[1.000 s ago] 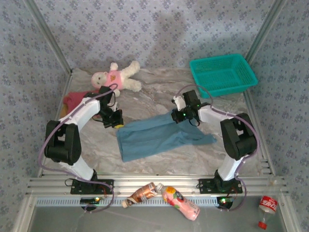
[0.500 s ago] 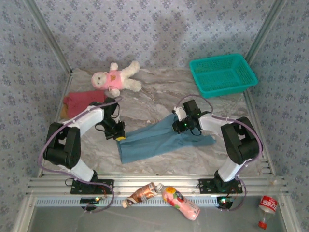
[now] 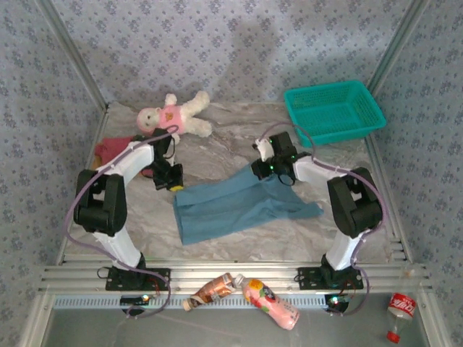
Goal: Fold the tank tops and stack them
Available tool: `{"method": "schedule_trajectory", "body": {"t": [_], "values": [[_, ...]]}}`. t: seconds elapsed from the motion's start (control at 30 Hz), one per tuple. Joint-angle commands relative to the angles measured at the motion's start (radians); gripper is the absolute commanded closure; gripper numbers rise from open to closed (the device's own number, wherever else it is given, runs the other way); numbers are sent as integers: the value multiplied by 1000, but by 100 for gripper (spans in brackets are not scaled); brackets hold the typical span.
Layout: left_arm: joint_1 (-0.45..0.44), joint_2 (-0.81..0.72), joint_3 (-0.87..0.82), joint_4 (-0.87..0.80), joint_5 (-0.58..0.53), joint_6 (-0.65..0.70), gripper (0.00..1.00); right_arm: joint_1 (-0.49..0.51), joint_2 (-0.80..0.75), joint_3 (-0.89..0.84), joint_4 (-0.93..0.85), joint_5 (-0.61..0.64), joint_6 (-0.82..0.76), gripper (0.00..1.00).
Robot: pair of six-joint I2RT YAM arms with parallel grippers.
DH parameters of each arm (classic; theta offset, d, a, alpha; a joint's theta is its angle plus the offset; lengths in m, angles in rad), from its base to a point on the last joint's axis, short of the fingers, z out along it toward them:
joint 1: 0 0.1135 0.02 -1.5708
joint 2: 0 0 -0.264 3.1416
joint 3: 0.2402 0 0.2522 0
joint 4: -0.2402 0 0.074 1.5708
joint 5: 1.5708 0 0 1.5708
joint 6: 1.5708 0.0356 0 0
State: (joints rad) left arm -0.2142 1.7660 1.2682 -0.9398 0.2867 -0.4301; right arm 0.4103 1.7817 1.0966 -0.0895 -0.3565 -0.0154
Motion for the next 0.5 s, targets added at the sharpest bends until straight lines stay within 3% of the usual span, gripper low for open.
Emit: {"method": "schedule_trajectory", "body": {"t": [0.0,0.2,0.47], "values": [[36,60,61,-31,-18,46,100,-11,90,133,1,1,15,92],[73,126,147,-47,-1,68,100,-17,175,205,0,-12,17,93],[80,96,125,-79,67,82,100,-22,103,88,36,-51,4,93]]}}
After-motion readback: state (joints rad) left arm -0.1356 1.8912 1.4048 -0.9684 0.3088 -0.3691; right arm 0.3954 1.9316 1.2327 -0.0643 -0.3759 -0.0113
